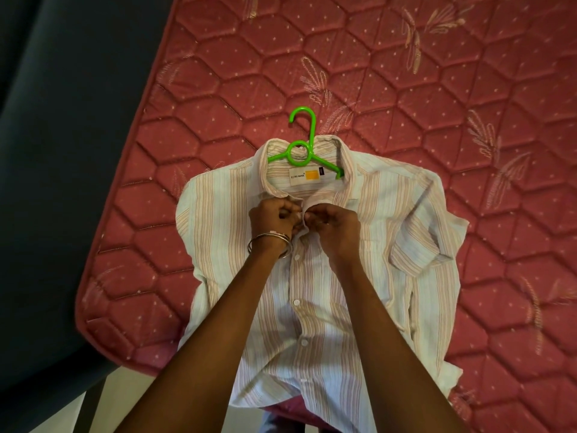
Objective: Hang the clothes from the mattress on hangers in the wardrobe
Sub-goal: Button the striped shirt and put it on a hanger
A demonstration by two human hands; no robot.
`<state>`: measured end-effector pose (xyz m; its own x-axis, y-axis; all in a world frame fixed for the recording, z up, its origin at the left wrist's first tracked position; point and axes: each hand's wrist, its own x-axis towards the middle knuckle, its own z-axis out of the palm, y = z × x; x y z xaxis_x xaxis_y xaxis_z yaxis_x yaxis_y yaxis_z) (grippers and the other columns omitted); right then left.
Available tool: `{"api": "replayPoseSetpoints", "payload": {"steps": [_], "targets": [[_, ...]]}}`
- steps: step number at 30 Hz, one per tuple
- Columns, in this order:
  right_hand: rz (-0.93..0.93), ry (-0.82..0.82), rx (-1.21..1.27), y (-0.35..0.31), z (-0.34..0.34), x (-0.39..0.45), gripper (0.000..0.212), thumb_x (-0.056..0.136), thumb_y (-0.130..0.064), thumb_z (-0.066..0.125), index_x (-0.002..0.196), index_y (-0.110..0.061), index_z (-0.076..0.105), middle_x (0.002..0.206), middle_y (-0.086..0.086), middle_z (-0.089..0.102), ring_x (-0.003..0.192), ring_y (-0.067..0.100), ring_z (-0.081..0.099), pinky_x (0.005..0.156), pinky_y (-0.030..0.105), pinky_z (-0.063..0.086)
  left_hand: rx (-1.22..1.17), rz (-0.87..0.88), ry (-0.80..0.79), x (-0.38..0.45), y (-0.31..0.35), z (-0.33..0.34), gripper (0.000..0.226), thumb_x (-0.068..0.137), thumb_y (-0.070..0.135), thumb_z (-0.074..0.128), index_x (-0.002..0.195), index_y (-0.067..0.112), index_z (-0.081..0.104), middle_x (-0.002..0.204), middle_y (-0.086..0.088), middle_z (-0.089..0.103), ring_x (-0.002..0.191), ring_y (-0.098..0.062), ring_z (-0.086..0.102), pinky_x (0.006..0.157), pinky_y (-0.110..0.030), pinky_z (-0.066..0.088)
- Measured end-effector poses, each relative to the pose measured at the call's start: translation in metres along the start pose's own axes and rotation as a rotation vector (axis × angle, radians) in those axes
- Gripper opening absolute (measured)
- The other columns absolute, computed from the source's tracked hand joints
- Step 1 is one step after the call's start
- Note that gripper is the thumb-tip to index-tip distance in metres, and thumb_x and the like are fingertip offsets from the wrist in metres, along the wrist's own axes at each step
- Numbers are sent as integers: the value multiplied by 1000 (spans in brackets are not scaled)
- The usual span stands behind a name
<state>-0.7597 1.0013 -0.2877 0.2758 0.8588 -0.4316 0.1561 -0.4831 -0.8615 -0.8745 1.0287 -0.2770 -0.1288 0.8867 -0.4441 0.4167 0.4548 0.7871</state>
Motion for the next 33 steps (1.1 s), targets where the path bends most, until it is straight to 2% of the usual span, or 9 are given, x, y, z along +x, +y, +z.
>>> {"api": "replayPoseSetpoints", "payload": {"steps": [4, 7, 11, 15, 20, 23, 27, 30, 33], "targets": [[-35, -4, -10, -2, 0, 1, 10, 76, -1, 73, 80, -11, 73, 73, -1, 70, 73, 10, 66, 73, 29, 54, -77, -86, -3, 1, 1, 0, 16, 78, -9, 69, 94, -6, 70, 81, -15, 69, 51, -4, 63, 55, -25, 58], [-85, -18, -116, -3, -1, 2, 15, 73, 1, 75, 76, -13, 70, 66, -12, 64, 63, -5, 60, 67, 15, 50, -99, -132, 17, 3, -4, 1, 17, 79, -8, 68, 95, -4, 71, 88, -19, 71, 66, -24, 69, 66, -40, 60], [-149, 20, -214, 1, 2, 1, 17, 71, 3, 74, 77, -12, 68, 67, -8, 64, 63, 4, 62, 63, 23, 52, 14, -40, 6, -1, -10, 2, 19, 76, 11, 76, 94, 5, 75, 83, -10, 74, 74, -21, 71, 74, -38, 59], [-144, 72, -183, 2, 9, -7, 20, 73, -3, 78, 84, -13, 64, 71, -4, 68, 65, 11, 67, 61, 29, 56, 25, -9, 22, 2, -14, 2, 18, 75, 9, 77, 92, 3, 75, 82, -12, 74, 72, -24, 71, 73, -42, 59], [-67, 148, -109, -4, 11, -16, 32, 74, -7, 78, 87, -16, 51, 70, -10, 69, 61, -4, 65, 60, 12, 50, 233, 97, 107, -3, -10, 9, 16, 86, 7, 64, 99, 1, 72, 91, -14, 73, 85, -26, 69, 75, -18, 46], [119, 184, 152, -6, 15, -18, 27, 73, 3, 72, 86, -12, 53, 71, -1, 71, 66, 8, 69, 61, 23, 54, 143, 48, 172, -7, -11, 14, 20, 86, -3, 56, 103, -2, 67, 95, -16, 71, 92, -28, 67, 75, -15, 42], [329, 66, 506, 0, 11, -13, 20, 78, 11, 63, 91, -3, 60, 78, 15, 68, 74, 29, 66, 75, 41, 54, 117, -29, 150, -8, -10, 17, 35, 88, 0, 53, 123, -2, 50, 97, -21, 67, 92, -34, 62, 74, -32, 46], [215, -5, 214, 6, 4, -9, 16, 78, -1, 73, 87, -13, 68, 83, 12, 72, 79, 28, 70, 78, 46, 57, 149, -7, 97, -5, -12, 14, 38, 89, 1, 54, 125, -3, 43, 91, -21, 65, 87, -36, 62, 70, -36, 47], [2, -90, -73, 0, -2, -6, 14, 75, -12, 80, 86, -10, 72, 78, 4, 73, 69, 13, 69, 71, 28, 57, 109, 15, 74, -5, -10, 9, 42, 90, 0, 54, 129, -5, 37, 92, -20, 66, 85, -33, 63, 70, -35, 50]]}}
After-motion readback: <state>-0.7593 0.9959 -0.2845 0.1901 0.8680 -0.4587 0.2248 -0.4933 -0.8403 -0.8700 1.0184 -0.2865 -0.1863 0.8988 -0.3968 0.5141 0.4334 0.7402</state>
